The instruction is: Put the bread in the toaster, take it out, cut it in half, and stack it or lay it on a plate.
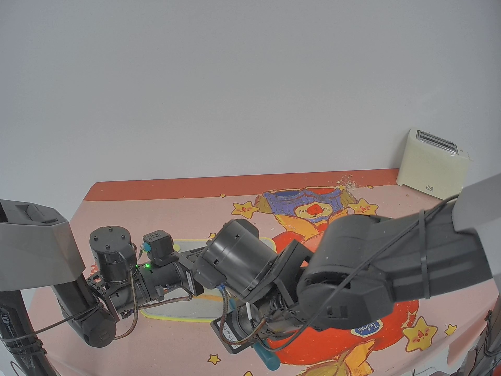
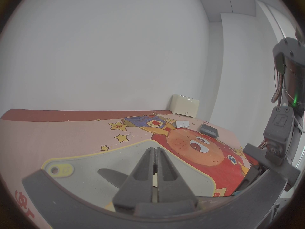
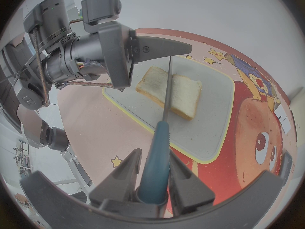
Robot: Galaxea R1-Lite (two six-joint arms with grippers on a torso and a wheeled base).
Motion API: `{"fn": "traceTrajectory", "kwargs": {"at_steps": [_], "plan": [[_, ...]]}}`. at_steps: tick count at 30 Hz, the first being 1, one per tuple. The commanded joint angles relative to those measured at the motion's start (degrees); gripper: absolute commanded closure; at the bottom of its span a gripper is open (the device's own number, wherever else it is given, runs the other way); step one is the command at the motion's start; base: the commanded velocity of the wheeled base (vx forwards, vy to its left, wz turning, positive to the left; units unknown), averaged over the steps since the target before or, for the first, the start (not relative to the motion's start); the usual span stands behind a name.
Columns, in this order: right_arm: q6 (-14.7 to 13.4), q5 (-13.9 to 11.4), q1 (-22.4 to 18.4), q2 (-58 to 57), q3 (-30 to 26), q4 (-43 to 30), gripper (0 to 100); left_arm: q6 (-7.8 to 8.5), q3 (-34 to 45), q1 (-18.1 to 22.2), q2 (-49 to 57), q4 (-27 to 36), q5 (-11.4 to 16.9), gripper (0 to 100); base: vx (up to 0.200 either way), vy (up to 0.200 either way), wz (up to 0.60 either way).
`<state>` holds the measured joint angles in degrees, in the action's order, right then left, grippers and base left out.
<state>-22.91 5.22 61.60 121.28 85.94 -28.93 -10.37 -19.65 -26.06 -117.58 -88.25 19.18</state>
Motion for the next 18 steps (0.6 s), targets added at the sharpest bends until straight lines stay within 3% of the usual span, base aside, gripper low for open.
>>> {"fn": "traceTrajectory", "kwargs": {"at_steps": [1,18], "plan": [[0.0,0.1,0.1,0.6,0.0,-0.2,100,-0.08,0.0,-0.2,1.3,-1.4,-0.1,100,0.0,0.0,0.0],[0.0,0.1,-0.3,-0.3,0.1,-0.1,100,-0.08,-0.1,0.1,0.9,-1.4,-0.2,100,0.0,0.0,0.0]]}}
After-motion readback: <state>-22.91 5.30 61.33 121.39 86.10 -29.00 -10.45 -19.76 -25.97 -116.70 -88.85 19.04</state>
